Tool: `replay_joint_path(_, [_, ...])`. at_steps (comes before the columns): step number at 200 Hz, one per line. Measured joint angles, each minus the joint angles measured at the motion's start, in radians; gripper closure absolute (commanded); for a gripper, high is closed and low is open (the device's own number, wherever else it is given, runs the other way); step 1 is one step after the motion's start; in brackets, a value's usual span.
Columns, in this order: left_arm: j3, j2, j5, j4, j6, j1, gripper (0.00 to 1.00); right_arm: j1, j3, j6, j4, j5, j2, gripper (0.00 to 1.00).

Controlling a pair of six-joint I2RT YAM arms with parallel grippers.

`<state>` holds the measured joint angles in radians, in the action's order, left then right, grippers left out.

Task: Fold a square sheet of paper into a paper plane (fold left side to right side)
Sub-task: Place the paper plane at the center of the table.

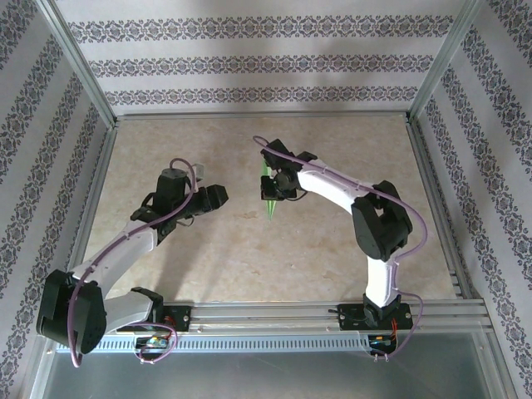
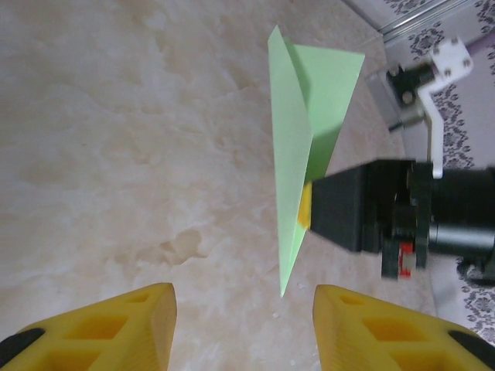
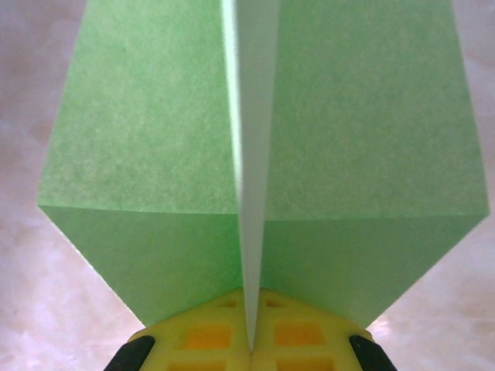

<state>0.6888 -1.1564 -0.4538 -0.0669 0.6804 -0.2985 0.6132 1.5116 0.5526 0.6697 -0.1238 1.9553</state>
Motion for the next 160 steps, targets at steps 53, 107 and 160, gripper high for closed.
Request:
replay_joint_path(53, [-0.07, 0.005, 0.015, -0.056, -0.004, 0.0, 0.5, -0.045, 0.18, -0.046, 0.126, 0.057, 0.171, 0.97])
replay_joint_path(107, [-0.071, -0.019, 0.013, -0.059, -0.003, 0.0, 0.49, -0.069, 0.242, -0.065, 0.172, 0.064, 0.24, 0.95])
replay_joint_path(160, [-0.071, -0.023, 0.01, -0.058, -0.003, 0.0, 0.49, -0.071, 0.248, -0.067, 0.18, 0.063, 0.272, 0.88])
